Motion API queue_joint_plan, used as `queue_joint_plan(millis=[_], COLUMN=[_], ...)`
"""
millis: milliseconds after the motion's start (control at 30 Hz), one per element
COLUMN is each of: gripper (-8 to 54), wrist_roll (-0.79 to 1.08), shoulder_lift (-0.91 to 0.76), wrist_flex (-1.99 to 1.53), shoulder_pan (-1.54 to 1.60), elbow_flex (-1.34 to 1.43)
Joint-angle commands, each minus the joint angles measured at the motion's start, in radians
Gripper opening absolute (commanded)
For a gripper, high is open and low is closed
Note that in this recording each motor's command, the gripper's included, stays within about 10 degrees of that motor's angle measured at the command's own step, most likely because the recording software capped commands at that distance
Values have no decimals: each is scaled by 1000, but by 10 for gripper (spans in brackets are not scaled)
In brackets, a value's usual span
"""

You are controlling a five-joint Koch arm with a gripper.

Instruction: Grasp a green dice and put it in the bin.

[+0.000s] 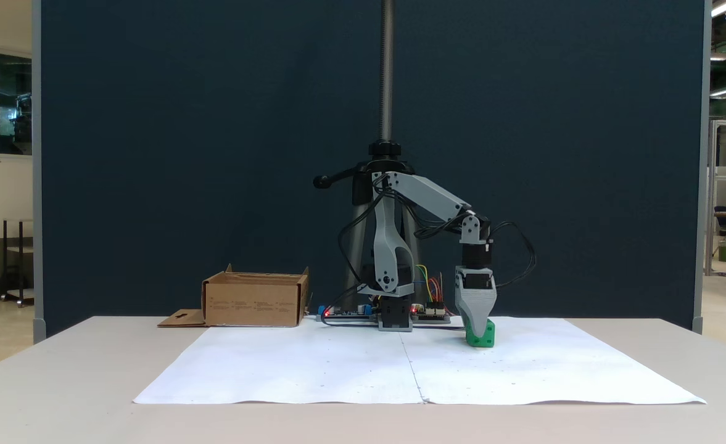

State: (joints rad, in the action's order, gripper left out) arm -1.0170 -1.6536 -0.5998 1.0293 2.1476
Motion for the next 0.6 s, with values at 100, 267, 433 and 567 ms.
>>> queue_joint_plan(millis=[100,267,433,567], gripper=[404,404,404,403], wrist_roll=[-49,-49,-49,-49], shoulder_lift=[11,38,48,52], wrist_flex=[31,32,35,32], shoulder_pan=[2,2,2,2], elbow_flex=[-52,-64,-67,-67])
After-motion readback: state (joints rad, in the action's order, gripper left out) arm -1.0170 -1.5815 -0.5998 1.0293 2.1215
